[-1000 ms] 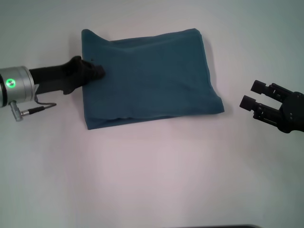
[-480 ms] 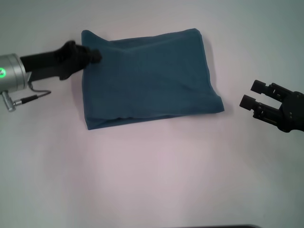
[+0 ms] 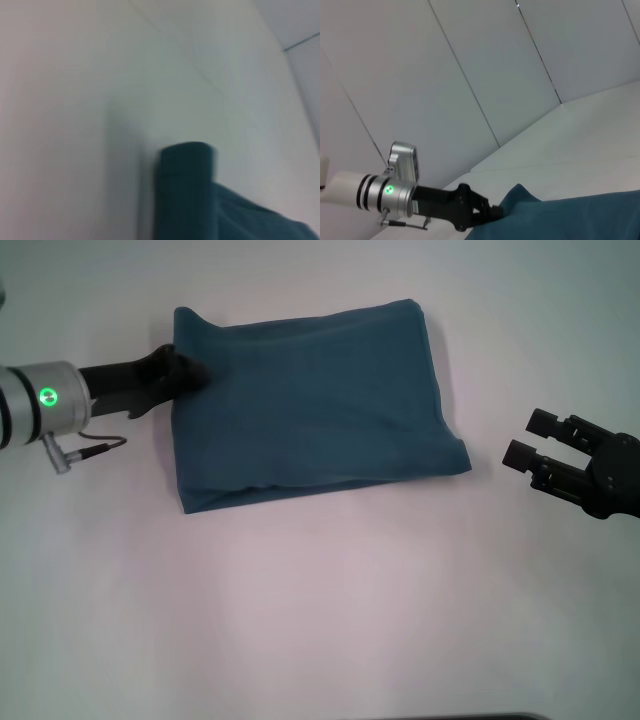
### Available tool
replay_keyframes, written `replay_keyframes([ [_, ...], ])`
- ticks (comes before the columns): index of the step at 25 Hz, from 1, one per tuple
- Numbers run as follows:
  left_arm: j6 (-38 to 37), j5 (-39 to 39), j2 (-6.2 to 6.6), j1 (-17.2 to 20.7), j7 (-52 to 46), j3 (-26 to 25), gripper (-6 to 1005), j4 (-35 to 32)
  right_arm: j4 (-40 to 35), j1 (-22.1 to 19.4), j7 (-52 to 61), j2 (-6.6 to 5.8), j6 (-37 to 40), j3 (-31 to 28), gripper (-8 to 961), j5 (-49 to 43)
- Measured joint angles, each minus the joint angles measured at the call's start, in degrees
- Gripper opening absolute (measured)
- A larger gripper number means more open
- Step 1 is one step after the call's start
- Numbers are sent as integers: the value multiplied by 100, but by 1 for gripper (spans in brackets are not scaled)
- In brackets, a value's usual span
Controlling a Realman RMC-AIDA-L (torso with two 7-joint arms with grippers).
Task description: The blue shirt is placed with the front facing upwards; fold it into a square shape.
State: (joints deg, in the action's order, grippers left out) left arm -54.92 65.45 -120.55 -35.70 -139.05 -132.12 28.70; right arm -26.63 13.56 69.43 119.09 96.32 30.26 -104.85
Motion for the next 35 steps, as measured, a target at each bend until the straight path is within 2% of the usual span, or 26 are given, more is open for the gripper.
replay_keyframes([
  [5, -210, 27, 25, 158, 26, -160, 84, 152, 0, 9, 7, -3, 0, -3, 792, 0],
  [9, -746, 39, -38, 227, 97, -500, 86, 516, 0, 32, 9, -7, 0, -3, 793, 0],
  [12, -848, 43, -63, 174, 100, -558, 88, 598, 0, 40, 9, -9, 1, 1, 794, 0],
  [16, -395, 24, -126, -2, 131, -438, 91, 534, 0, 44, 9, -9, -1, 5, 795, -24],
  [21, 578, -6, -299, -201, 387, -252, 94, 412, 7, 52, 9, 4, -29, 6, 796, -65],
  [23, 925, -11, -323, -250, 513, -160, 95, 323, 8, 53, 9, 7, -33, 6, 797, -70],
  [28, 1323, -35, -212, -319, 557, 26, 98, 48, 8, 44, 76, 8, -41, 1, 798, -78],
  [35, 1329, -41, -91, -235, 438, 11, 102, 43, 9, 64, 95, 1, -81, 1, 800, -80],
])
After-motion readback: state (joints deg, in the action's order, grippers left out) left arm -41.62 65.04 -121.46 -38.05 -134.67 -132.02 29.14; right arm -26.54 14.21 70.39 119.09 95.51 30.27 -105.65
